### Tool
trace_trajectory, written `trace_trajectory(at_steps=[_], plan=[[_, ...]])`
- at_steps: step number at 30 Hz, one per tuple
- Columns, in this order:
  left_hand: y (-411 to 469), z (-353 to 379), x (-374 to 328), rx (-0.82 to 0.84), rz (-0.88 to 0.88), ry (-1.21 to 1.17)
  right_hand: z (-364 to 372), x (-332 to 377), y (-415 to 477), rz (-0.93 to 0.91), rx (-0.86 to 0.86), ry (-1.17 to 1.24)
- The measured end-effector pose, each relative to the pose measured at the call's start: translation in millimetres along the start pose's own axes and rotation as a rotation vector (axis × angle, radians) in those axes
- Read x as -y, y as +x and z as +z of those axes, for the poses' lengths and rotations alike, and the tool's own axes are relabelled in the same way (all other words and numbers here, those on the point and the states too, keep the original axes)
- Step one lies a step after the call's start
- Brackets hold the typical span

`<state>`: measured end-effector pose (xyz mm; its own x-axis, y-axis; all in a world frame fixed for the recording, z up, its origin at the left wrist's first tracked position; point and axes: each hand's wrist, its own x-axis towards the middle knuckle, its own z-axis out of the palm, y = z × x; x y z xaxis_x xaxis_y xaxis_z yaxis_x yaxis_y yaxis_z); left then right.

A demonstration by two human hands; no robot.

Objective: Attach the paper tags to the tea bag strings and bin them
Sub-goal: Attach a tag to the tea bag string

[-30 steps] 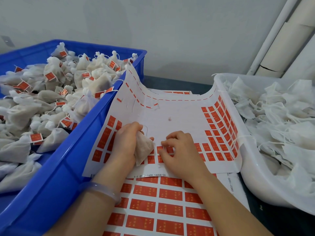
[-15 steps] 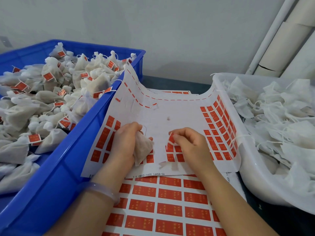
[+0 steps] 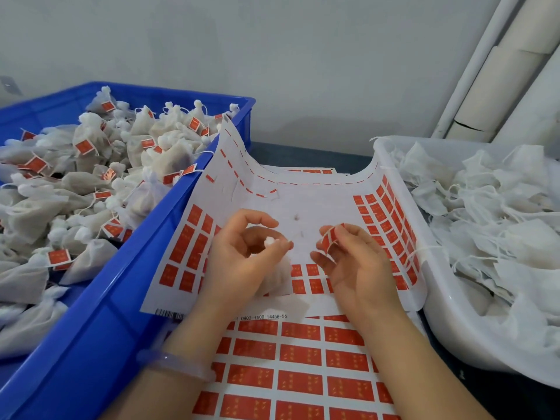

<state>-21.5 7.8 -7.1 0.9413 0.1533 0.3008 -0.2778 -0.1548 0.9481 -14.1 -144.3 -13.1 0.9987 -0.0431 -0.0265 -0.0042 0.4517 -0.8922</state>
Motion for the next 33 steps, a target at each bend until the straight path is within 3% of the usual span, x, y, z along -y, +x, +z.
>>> trace_trajectory(at_steps=[3,8,18,29,33], plan=[[-3.4,0.1,-0.8,0.006,0.073,-0.024,2.5,-0.4,-4.5,0.071,0.16,0.07],[-2.1,0.8,2.7,0.032,-0.01,-0.002,2.6,-6.2,-8.9,-0.038,0.331,-0.256],[-1.1,-0.4,1.7,0.075,-0.176,-0.143,3.7,-5.7,-10.8,-0.102,0.386,-0.612],[-2.6,-3.5,-2.2,0.057,-0.116,-0.201,2.9,-3.4,-11.4,-0.063,0.501,-0.707],[-1.9,-4.0,-2.2,0.091,-0.12,-0.141,1.6,1.3,-11.8,-0.049,0.535,-0.631]])
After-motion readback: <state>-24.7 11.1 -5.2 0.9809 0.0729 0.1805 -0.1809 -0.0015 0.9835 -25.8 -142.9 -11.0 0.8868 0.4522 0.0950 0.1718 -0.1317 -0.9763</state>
